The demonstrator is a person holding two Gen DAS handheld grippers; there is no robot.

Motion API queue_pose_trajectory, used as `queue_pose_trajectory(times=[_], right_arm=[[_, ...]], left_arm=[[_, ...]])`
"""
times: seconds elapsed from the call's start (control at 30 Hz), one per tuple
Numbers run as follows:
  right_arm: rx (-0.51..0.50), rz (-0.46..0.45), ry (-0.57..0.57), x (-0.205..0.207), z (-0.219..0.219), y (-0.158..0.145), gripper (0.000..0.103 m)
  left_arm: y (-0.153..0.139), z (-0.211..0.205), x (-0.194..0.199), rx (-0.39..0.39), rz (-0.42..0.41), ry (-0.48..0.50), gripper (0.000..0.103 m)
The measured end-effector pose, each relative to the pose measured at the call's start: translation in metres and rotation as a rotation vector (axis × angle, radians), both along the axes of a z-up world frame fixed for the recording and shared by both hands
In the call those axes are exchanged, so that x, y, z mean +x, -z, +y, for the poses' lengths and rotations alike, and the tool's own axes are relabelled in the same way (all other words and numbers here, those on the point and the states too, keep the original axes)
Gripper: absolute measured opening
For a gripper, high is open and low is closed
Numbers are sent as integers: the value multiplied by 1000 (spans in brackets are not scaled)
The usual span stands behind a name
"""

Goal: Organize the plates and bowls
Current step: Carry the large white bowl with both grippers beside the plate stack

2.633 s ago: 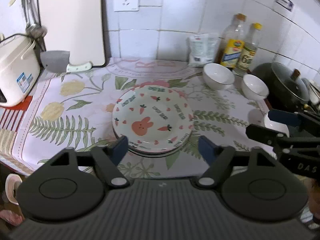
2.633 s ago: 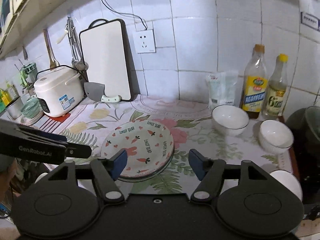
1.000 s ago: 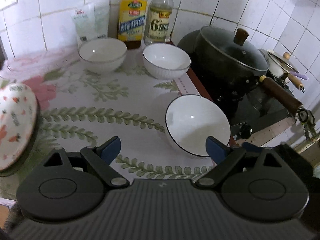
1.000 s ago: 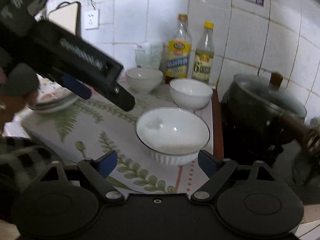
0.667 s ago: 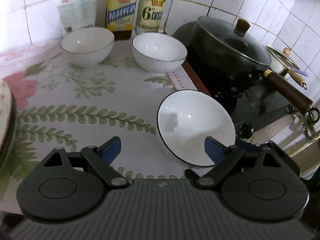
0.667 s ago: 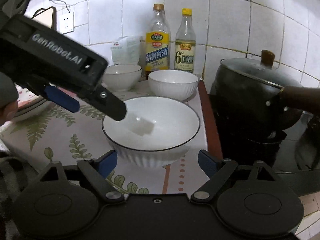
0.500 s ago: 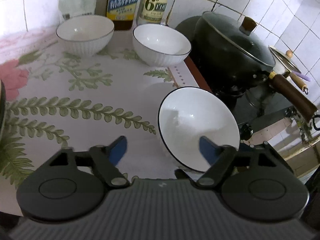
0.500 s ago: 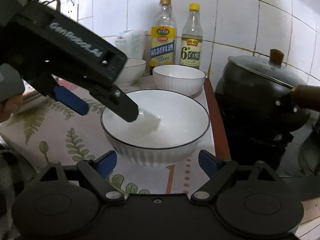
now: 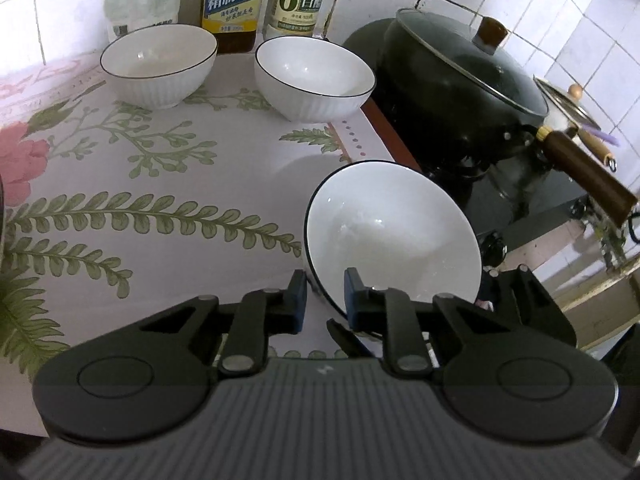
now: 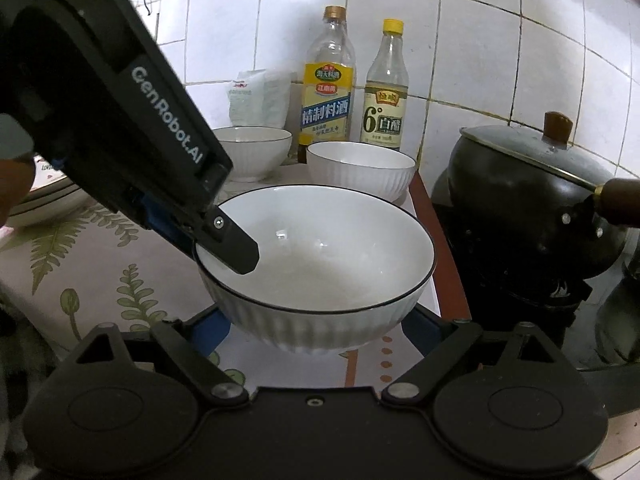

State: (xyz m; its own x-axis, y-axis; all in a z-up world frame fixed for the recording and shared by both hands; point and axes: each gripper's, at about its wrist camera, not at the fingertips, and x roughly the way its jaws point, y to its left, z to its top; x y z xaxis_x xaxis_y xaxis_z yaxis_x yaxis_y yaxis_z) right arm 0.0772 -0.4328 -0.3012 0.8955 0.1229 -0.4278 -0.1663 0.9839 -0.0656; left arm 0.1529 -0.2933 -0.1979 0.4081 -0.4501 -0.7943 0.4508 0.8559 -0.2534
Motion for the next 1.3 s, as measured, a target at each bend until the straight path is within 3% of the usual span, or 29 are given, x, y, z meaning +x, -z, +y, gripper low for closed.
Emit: queue_pose_trajectory(times=[0.3,0.8,1.03,1.3], right_arm=[[21,-1,-8,-15,10,-21,95],[-21,-21,-107,-22,53,-65,95],[-45,-23,-184,-10,84,-80,95],[-54,-7,-276,15,109,-77,95]], left_arm=[[-22,11,-14,25,-45,19,17],[-57,71,-27,-13,-78,-32,17],[-66,105,-18,-9,-77,-114,17],[-57,131,1,0,-68,-199,17]])
